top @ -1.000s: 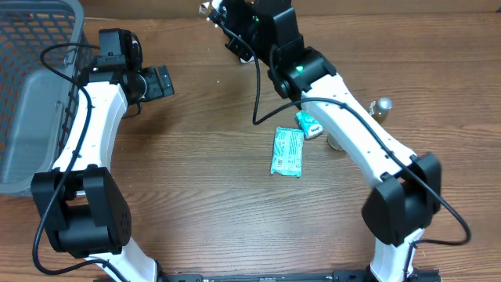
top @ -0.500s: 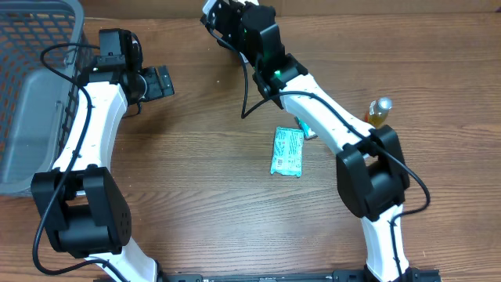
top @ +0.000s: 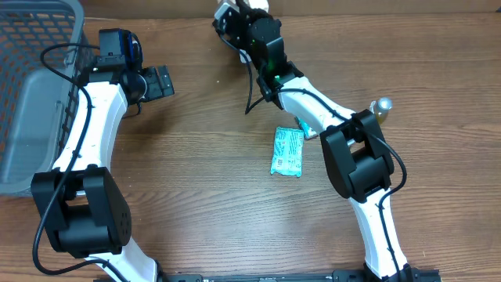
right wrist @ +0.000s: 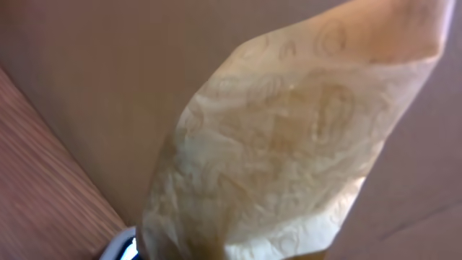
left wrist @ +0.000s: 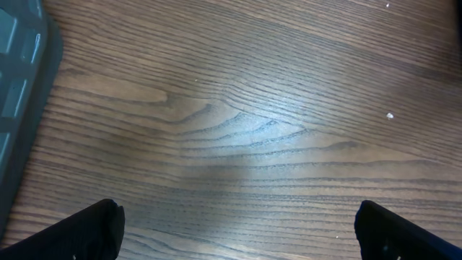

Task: Scan the item barcode
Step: 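Carry the Pantree bag up to the white scanner with the right gripper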

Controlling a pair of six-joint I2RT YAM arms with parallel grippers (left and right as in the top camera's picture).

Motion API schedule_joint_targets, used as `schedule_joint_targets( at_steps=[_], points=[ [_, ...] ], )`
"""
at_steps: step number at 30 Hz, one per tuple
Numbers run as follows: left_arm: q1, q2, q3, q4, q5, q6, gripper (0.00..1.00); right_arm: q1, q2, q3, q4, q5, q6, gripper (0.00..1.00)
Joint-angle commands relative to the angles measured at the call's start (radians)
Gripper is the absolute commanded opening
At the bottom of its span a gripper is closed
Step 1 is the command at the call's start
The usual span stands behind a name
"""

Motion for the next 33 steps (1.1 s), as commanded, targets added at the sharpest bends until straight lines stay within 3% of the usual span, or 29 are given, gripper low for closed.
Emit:
schedule_joint_targets(
  at_steps=[1,4,20,28,33],
  points=[
    [-0.009,-0.01,0.009,0.001,-0.009,-0.009,1.0,-0.007,0.016,0.021,0.03,-0.028,-0.002,0.04],
    [-0.009,-0.01,0.009,0.001,-0.009,-0.009,1.0,-0.008,0.029,0.021,0.093,-0.037,0.0,0.04],
    [-0.009,-0.01,0.009,0.001,-0.009,-0.009,1.0,-0.008,0.124,0.021,0.09,-0.064,0.01,0.04],
    [-0.009,-0.01,0.009,0.001,-0.009,-0.009,1.0,-0.008,0.055,0.021,0.13,-0.034,0.276,0.04],
    [-0.009,-0.01,0.009,0.001,-0.009,-0.009,1.0,-0.009,-0.05,0.021,0.031,-0.034,0.385,0.04]
  ],
)
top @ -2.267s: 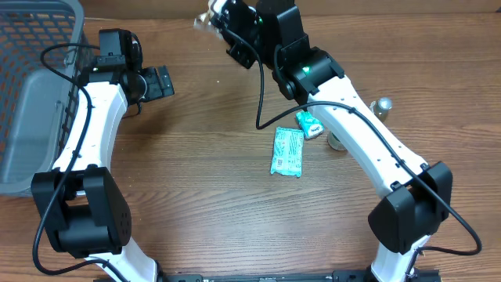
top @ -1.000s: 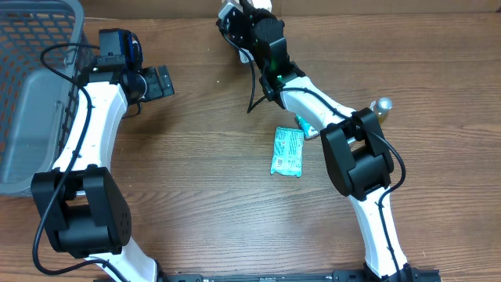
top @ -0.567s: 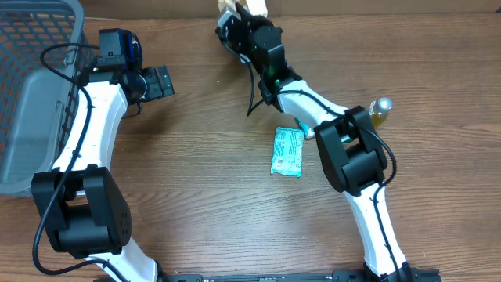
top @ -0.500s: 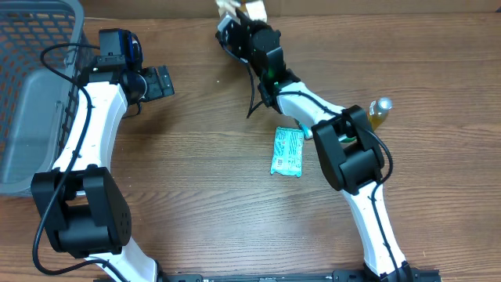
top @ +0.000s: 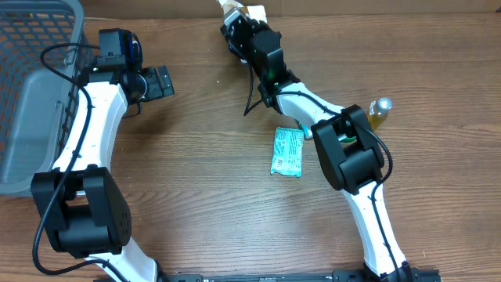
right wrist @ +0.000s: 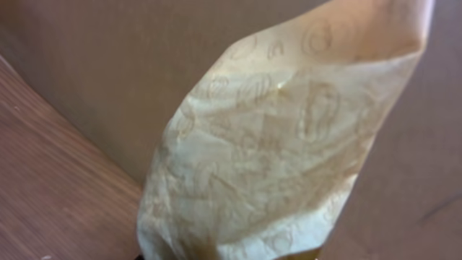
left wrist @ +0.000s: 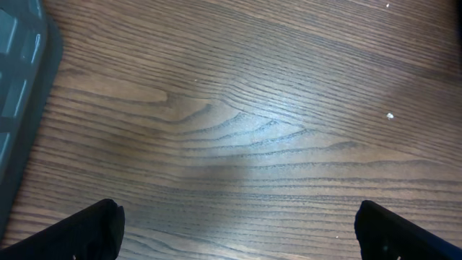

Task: Scan the item barcode
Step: 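Carry the Pantree bag up to the white scanner with the right gripper, then lower the Pantree bag onto the table centre with the right gripper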

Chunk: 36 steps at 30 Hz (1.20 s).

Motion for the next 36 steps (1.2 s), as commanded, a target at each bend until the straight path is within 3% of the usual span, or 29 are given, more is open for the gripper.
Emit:
schedule_joint_targets(
  at_steps=[1,8,11,15,21,30,34,36],
  points=[
    [-0.009,-0.01,0.009,0.001,-0.009,-0.009,1.0,0.0,-0.181,0.021,-0.102,0.0,0.186,0.04],
    [-0.009,-0.01,0.009,0.001,-0.009,-0.009,1.0,-0.004,-0.351,0.021,-0.557,-0.036,0.472,0.05],
    [-0.009,-0.01,0.009,0.001,-0.009,-0.009,1.0,-0.005,-0.389,0.021,-0.83,-0.111,0.637,0.05],
    [-0.009,-0.01,0.009,0.001,-0.009,-0.009,1.0,-0.006,-0.387,0.021,-1.103,-0.288,0.742,0.05],
    [-0.009,-0.01,0.009,0.001,-0.009,-0.009,0.99,-0.002,-0.384,0.019,-1.424,-0.494,0.764,0.13],
    [-0.009,-0.01,0.009,0.001,-0.009,-0.009,1.0,0.0,-0.382,0.018,-1.558,-0.497,0.761,0.2],
    [-0.009,-0.01,0.009,0.001,-0.009,-0.009,1.0,0.001,-0.382,0.018,-1.583,-0.497,0.76,0.41],
    [-0.009,-0.01,0.009,0.001,-0.009,-0.009,1.0,0.001,-0.382,0.017,-1.586,-0.496,0.743,0.61]
  ],
)
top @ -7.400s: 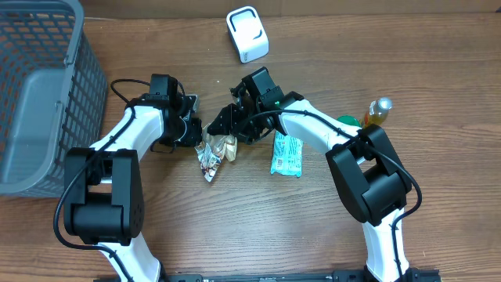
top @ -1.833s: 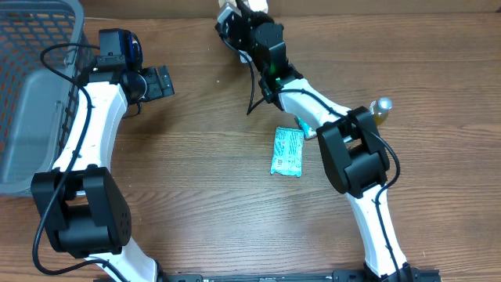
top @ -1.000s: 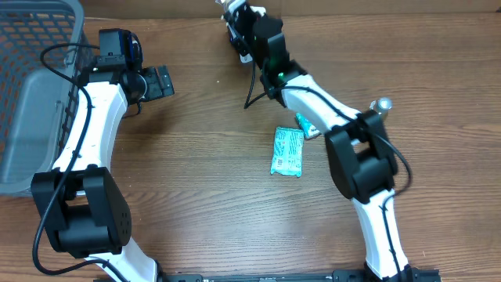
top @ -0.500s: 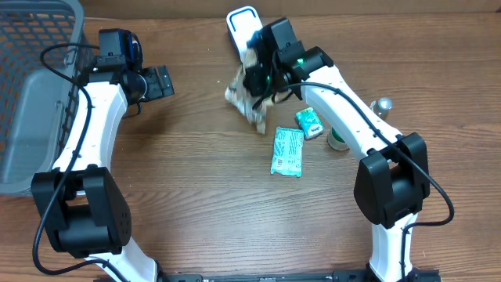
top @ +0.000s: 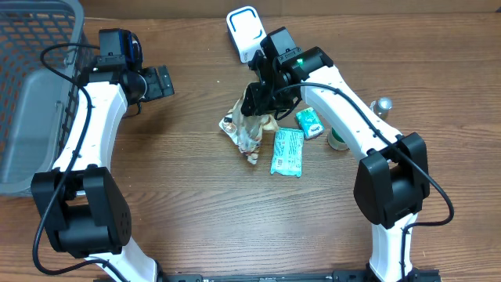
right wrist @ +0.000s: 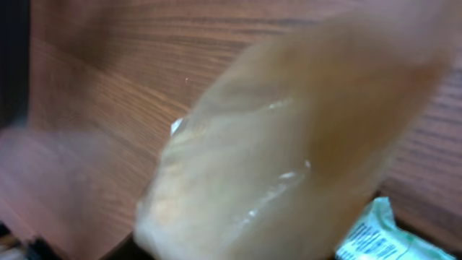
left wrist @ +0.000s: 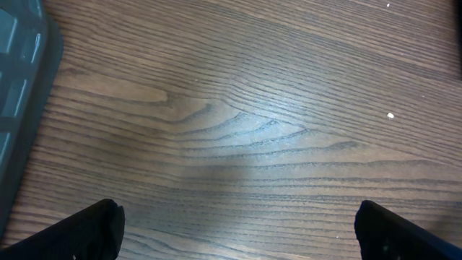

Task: Scan the item barcode
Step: 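Lower the Pantree bag onto the table centre with the right gripper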

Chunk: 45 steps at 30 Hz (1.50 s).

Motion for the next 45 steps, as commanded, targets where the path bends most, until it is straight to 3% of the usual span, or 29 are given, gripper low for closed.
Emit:
schedule_joint_targets(
  at_steps=[1,4,18,45],
  points=[
    [-0.009,-0.01,0.009,0.001,-0.009,-0.009,1.0,0.002,-0.003,0.003,0.002,-0.012,-0.03,0.72],
    [-0.009,-0.01,0.009,0.001,-0.009,-0.009,1.0,0.002,-0.003,-0.007,0.006,0.08,-0.029,1.0],
    [-0.009,-0.01,0.009,0.001,-0.009,-0.009,1.0,-0.005,-0.003,-0.122,0.179,0.429,-0.017,1.0],
    [-0.03,0.016,0.009,0.001,-0.009,-0.009,1.0,-0.006,-0.003,-0.123,0.246,0.433,-0.017,1.0]
  ],
)
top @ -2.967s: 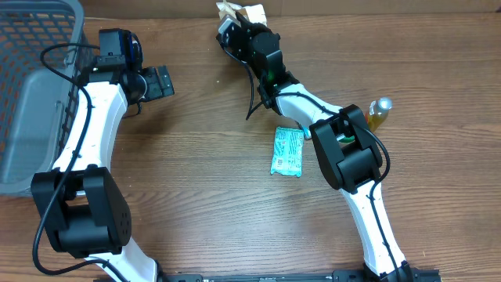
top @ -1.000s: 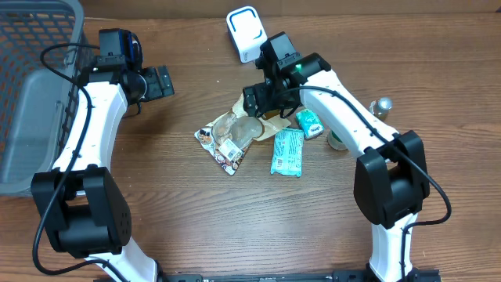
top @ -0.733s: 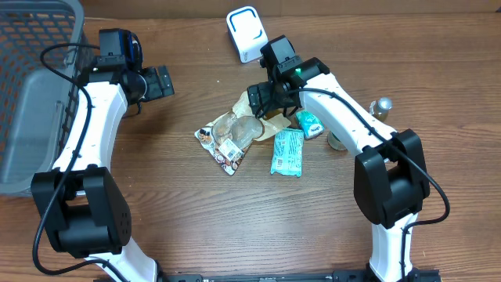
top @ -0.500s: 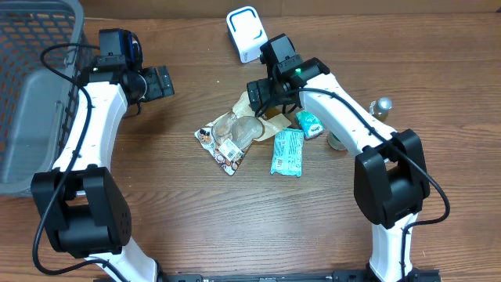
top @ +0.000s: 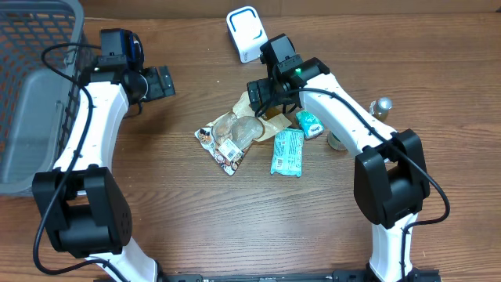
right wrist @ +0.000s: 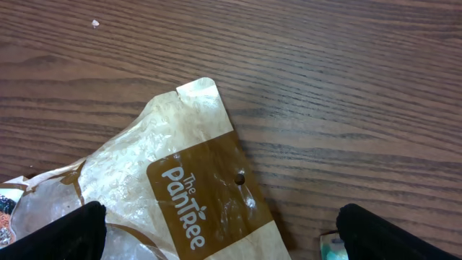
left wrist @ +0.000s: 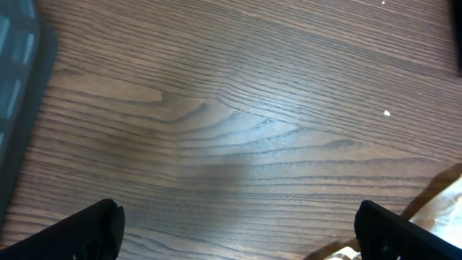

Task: Scan the item barcode

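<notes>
The item, a brown and clear Pantree snack bag (top: 233,135), lies flat on the table; the right wrist view shows its brown label end (right wrist: 195,195). My right gripper (top: 261,92) stands open just over the bag's far end, its fingers (right wrist: 72,232) spread on either side and holding nothing. The white barcode scanner (top: 244,33) stands at the table's far edge, beyond that gripper. My left gripper (top: 162,81) is open over bare wood at the left, with only a corner of the bag (left wrist: 442,193) showing in its view.
A teal packet (top: 287,151) lies right of the bag, with a smaller teal packet (top: 309,123) by it. Further right stand a small bottle (top: 382,106) and a green-white item (top: 338,141). A grey wire basket (top: 31,86) fills the left edge.
The snack bag hung from my shut right gripper above the table's middle; now it lies flat on the wood and the gripper is open above its far end. The left arm is unchanged.
My right gripper held the bag up at the far edge, where the scanner stands, at both of the first two moments. Then it held the bag hanging over the table's middle. Now the bag lies on the table, let go. The left arm stayed still throughout.
</notes>
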Controlling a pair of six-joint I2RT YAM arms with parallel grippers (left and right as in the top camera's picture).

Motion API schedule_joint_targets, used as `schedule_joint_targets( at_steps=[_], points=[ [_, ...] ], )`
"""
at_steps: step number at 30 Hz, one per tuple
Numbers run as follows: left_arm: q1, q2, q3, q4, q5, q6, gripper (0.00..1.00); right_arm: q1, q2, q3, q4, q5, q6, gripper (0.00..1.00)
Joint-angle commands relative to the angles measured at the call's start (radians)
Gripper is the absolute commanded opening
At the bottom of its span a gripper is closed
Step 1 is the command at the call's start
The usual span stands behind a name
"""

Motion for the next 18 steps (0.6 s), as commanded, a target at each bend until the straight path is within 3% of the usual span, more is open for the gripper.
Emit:
schedule_joint_targets(
  at_steps=[1,10,18],
  points=[
    [-0.015,0.015,0.009,0.001,-0.006,-0.009,1.0,-0.005,-0.003,-0.006,0.007,0.011,0.003,1.0],
    [-0.019,0.015,0.007,-0.012,-0.032,0.01,1.0,-0.005,-0.003,-0.006,0.007,0.011,0.003,1.0],
    [-0.04,0.013,-0.037,-0.148,-0.018,0.009,1.0,-0.005,-0.003,-0.006,0.007,0.011,0.003,1.0]
  ],
)
